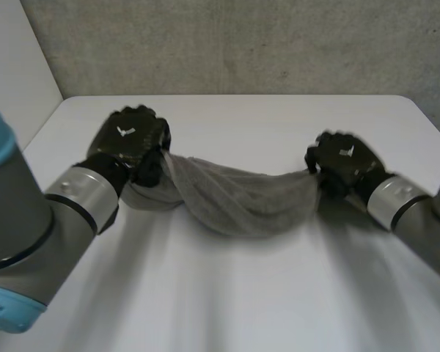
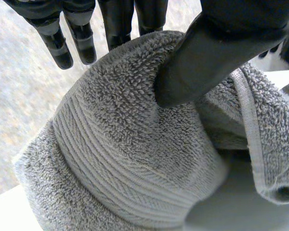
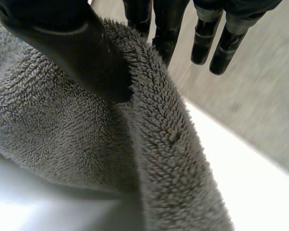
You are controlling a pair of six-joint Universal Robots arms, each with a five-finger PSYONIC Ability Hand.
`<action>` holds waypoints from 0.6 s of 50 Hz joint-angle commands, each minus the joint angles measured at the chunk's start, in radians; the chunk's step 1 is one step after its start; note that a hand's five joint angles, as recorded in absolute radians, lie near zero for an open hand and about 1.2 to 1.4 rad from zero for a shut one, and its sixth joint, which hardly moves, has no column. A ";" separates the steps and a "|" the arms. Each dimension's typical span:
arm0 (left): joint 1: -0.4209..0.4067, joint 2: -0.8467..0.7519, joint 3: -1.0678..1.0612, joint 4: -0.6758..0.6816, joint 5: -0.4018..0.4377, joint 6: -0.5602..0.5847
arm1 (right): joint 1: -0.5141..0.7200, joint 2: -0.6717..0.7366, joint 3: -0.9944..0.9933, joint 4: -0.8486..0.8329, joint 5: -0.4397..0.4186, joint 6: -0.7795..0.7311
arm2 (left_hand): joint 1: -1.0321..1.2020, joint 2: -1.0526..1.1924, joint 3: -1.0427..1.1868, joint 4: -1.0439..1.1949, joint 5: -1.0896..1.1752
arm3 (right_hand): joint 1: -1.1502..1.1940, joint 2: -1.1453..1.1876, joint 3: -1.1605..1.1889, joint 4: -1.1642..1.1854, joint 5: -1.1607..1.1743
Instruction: Fold the towel.
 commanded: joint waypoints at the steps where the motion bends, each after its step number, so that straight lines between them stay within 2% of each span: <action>1: 0.024 0.115 -0.003 0.000 0.004 -0.044 | 0.005 -0.206 -0.116 0.156 -0.031 0.004 | 0.101 0.074 -0.051 -0.059 0.052 | 0.088 0.102 -0.043 -0.076 0.071; 5: 0.039 0.159 -0.014 0.004 0.007 -0.087 | 0.004 -0.217 -0.208 0.215 -0.066 0.010 | 0.101 0.074 -0.051 -0.059 0.052 | 0.088 0.102 -0.043 -0.076 0.071; 8: 0.045 0.155 -0.017 0.003 0.007 -0.094 | 0.007 -0.131 -0.293 0.229 -0.089 0.022 | 0.101 0.074 -0.051 -0.059 0.052 | 0.088 0.102 -0.043 -0.076 0.071; 10: 0.047 0.147 -0.018 0.004 0.007 -0.096 | 0.036 0.016 -0.392 0.238 -0.078 0.010 | 0.101 0.074 -0.051 -0.059 0.052 | 0.088 0.102 -0.043 -0.076 0.071; 13: 0.048 0.124 -0.035 0.007 0.007 -0.096 | 0.050 0.091 -0.442 0.239 -0.071 0.002 | 0.101 0.074 -0.051 -0.059 0.052 | 0.088 0.102 -0.043 -0.076 0.071; 15: 0.047 0.091 -0.041 0.012 0.006 -0.095 | 0.054 0.267 -0.548 0.241 -0.048 -0.041 | 0.101 0.074 -0.051 -0.059 0.052 | 0.088 0.102 -0.043 -0.076 0.071; 16: 0.045 0.051 -0.038 0.013 0.006 -0.093 | 0.054 0.268 -0.549 0.241 -0.048 -0.041 | 0.101 0.074 -0.051 -0.059 0.052 | 0.088 0.102 -0.043 -0.076 0.071; 18: 0.041 0.014 -0.032 0.013 0.006 -0.094 | 0.056 0.416 -0.668 0.241 0.064 -0.097 | 0.101 0.074 -0.051 -0.059 0.052 | 0.088 0.102 -0.043 -0.076 0.071; 19: 0.041 0.014 -0.032 0.013 0.006 -0.095 | 0.056 0.417 -0.669 0.241 0.064 -0.098 | 0.101 0.074 -0.051 -0.059 0.052 | 0.088 0.102 -0.043 -0.076 0.071; 20: 0.039 -0.017 -0.029 0.013 0.006 -0.096 | 0.059 0.464 -0.705 0.238 0.149 -0.129 | 0.101 0.074 -0.051 -0.059 0.052 | -0.222 -0.208 -0.043 -0.076 -0.239; 21: 0.035 -0.040 -0.024 0.013 0.006 -0.095 | 0.059 0.464 -0.705 0.238 0.150 -0.130 | 0.101 0.074 -0.051 -0.059 0.052 | -0.225 -0.211 -0.043 -0.076 -0.242; 23: 0.032 -0.058 -0.020 0.013 0.006 -0.095 | 0.073 0.478 -0.702 0.227 0.263 -0.188 | 0.101 0.074 -0.051 -0.059 0.052 | -1.055 -1.041 -0.043 -0.076 -1.072; 27: 0.027 -0.091 -0.017 0.013 0.006 -0.095 | 0.096 0.421 -0.627 0.190 0.262 -0.200 | 0.101 0.074 -0.051 -0.059 0.052 | -1.134 -1.120 -0.043 -0.076 -1.151; 29: 0.027 -0.092 -0.015 0.013 0.006 -0.095 | 0.108 0.313 -0.505 0.117 0.239 -0.181 | 0.101 0.074 -0.051 -0.059 0.052 | -1.134 -1.120 -0.043 -0.076 -1.151; 30: 0.027 -0.092 -0.015 0.013 0.006 -0.095 | 0.108 0.312 -0.504 0.117 0.239 -0.180 | 0.101 0.074 -0.051 -0.059 0.052 | -1.134 -1.120 -0.043 -0.076 -1.151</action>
